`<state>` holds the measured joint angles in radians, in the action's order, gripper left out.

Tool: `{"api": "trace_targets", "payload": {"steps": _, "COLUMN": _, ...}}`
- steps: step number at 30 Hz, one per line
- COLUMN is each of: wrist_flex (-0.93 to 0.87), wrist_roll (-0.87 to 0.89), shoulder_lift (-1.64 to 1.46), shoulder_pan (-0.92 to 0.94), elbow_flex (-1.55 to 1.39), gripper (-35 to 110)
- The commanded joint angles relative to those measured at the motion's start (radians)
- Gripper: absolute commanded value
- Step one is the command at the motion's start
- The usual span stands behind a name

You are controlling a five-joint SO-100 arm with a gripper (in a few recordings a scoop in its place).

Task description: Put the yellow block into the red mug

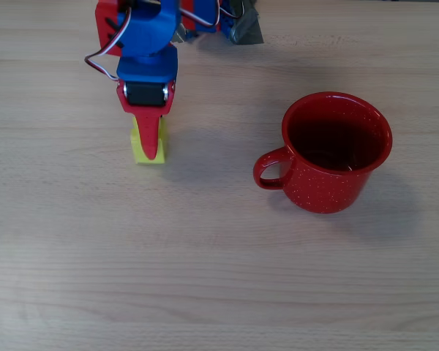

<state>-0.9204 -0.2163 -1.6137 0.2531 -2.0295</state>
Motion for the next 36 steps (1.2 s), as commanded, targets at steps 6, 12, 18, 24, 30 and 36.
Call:
{"api": "trace_targets", "payload": {"steps": 6, "wrist_flex": 0.018, "wrist_roll": -0.011, "shoulder_lift": -0.031, "shoulder_pan": -0.009, "elbow_flex": 0.038, "gripper": 0}}
{"api": "trace_targets", "payload": {"steps": 12, "wrist_flex": 0.014, "wrist_roll": -0.003, "shoulder_lift": -0.025, "shoulder_pan": -0.006, "elbow_flex": 0.058, "gripper": 0}}
{"api": "trace_targets", "payload": {"steps": 18, "wrist_flex": -0.061, "wrist_roll": 0.035, "shoulder_lift": -0.037, "shoulder_pan": 0.014, "elbow_flex": 0.141, "gripper": 0}}
{"api": "trace_targets", "payload": {"steps": 24, "wrist_flex": -0.178, "wrist_roll": 0.094, "shoulder_lift": -0.038, "shoulder_pan": 0.011, "elbow_flex": 0.275, "gripper": 0}}
{"api": "trace_targets", "payload": {"steps": 30, "wrist_flex": -0.282, "wrist_roll": 0.135, "shoulder_lift": -0.081, "shoulder_pan": -0.006, "elbow_flex": 0.353, "gripper": 0}}
{"api": "trace_targets", "payload": {"steps": 36, "wrist_flex": -0.371, "wrist_roll": 0.183, "shoulder_lift": -0.158, "shoulder_pan": -0.054, "elbow_flex": 0.410, "gripper": 0}}
